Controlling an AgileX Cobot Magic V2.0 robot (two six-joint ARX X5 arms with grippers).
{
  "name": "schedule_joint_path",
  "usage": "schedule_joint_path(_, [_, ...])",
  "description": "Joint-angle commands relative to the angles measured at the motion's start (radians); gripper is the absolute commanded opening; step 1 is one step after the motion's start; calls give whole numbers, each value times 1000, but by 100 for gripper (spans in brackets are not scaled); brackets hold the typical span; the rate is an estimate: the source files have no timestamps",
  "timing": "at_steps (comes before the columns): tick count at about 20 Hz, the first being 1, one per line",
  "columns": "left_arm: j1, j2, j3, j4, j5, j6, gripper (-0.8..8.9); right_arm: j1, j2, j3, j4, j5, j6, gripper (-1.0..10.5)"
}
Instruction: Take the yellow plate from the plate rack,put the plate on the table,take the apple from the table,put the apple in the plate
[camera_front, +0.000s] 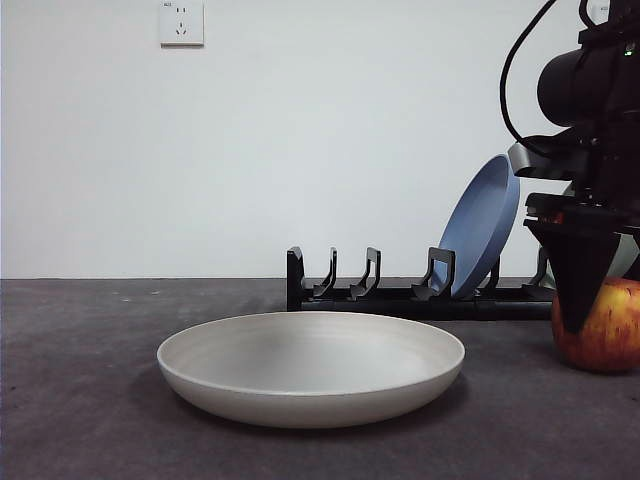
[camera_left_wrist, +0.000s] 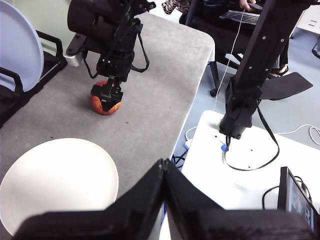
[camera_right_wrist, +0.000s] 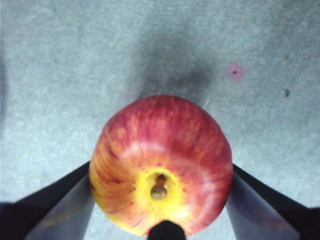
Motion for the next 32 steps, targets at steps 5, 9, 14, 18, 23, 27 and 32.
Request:
schedule_joint_path(5, [-3, 0, 0, 5, -47, 0, -8, 10, -53, -11, -5, -4, 8, -16])
schedule_joint_path(9, [-3, 3, 0, 15, -78, -4, -8, 55, -158, -11, -35, -65, 10, -17])
schedule_joint_path(14, [-3, 3, 0, 20, -69, -3, -8, 254, -206, -11, -5, -89, 73, -17])
schedule_joint_path(18, [-3, 3, 0, 16, -64, -5, -8, 435, -195, -11, 149, -89, 169, -17])
schedule_joint_path(23, [-3, 3, 0, -3, -72, -23, -8, 520, -108, -11, 247, -89, 196, -17])
schedule_joint_path(27, [-3, 3, 0, -31, -136, -25, -8, 529, -19, -11, 254, -66, 194, -17])
schedule_joint_path(32, [-3, 7, 0, -76, -177, -26, -8, 561, 45, -10, 293, -54, 193, -17])
